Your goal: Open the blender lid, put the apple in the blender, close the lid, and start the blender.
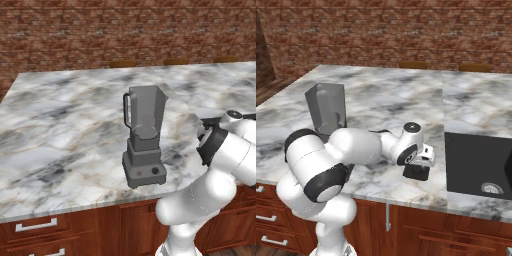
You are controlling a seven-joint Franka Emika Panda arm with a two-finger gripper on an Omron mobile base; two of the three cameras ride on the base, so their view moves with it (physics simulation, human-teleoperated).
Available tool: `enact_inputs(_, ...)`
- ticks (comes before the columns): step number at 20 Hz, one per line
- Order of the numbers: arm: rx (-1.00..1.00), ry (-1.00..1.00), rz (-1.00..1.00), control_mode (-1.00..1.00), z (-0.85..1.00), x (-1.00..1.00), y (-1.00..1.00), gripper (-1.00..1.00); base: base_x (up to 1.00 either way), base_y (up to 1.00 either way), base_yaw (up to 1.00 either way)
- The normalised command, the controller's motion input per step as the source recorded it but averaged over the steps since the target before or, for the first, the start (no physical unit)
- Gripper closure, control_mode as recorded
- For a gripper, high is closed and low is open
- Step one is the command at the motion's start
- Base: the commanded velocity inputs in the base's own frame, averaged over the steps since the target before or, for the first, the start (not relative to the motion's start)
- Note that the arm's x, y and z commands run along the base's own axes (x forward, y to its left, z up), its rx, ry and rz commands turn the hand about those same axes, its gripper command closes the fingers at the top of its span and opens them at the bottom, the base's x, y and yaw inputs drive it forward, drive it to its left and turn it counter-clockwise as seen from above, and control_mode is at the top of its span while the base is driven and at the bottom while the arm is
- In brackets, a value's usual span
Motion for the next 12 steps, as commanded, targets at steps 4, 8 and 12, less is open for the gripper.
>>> enact_inputs(4,0.00,0.03,0.00,-1.00,-0.24,0.13,-0.04,-1.00,0.00,0.00,0.00)
enact_inputs(8,0.00,0.00,0.00,-1.00,-0.26,0.24,0.00,-1.00,0.00,0.00,0.00)
enact_inputs(12,0.00,0.00,0.00,-1.00,-0.15,0.28,-0.03,-1.00,0.00,0.00,0.00)
